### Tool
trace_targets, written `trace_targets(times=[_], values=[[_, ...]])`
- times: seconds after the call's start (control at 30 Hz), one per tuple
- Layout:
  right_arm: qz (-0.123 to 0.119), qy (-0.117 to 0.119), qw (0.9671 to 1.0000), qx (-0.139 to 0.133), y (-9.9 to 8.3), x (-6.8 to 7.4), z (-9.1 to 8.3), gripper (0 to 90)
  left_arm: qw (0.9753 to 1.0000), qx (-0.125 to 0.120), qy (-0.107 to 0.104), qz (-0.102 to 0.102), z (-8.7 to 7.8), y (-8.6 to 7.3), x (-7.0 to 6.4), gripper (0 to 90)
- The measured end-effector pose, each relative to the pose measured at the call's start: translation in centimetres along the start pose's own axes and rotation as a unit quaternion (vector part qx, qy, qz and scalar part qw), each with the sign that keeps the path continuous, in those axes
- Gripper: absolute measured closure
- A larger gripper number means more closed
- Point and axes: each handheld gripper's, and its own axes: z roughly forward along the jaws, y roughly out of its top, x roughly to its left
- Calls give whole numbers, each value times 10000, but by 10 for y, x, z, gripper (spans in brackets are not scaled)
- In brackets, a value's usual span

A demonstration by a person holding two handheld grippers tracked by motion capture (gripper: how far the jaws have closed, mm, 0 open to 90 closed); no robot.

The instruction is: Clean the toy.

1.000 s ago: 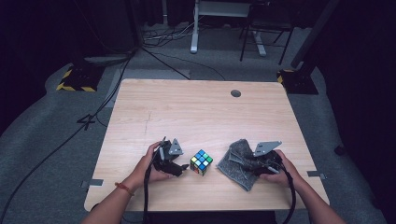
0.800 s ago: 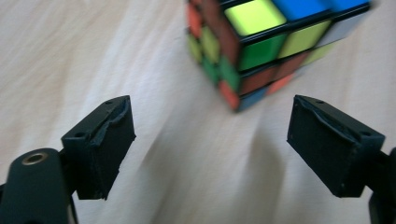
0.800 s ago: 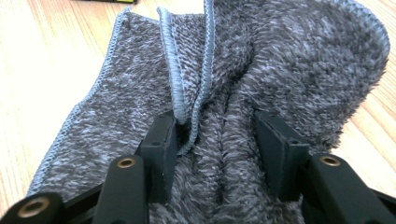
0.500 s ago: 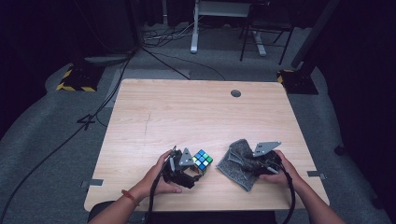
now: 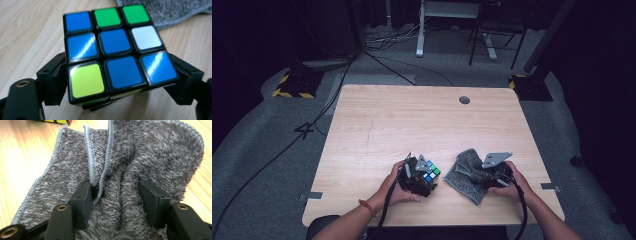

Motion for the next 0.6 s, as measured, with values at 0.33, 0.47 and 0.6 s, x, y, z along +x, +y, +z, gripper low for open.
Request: trace_targets(times=[0.33,0.47,0.6], values=[[35,4,10000,-57,-2,-1,0,599,9994,-163,-114,276,2,-4,3,311],[32,-5,9999,-95,-4,-2,0,667,9984,-96,-52,563,-1,-3,3,325],[39,-8,9999,-119,-4,-3,-1,699,9973,-163,-211,685,-5,-2,7,327]])
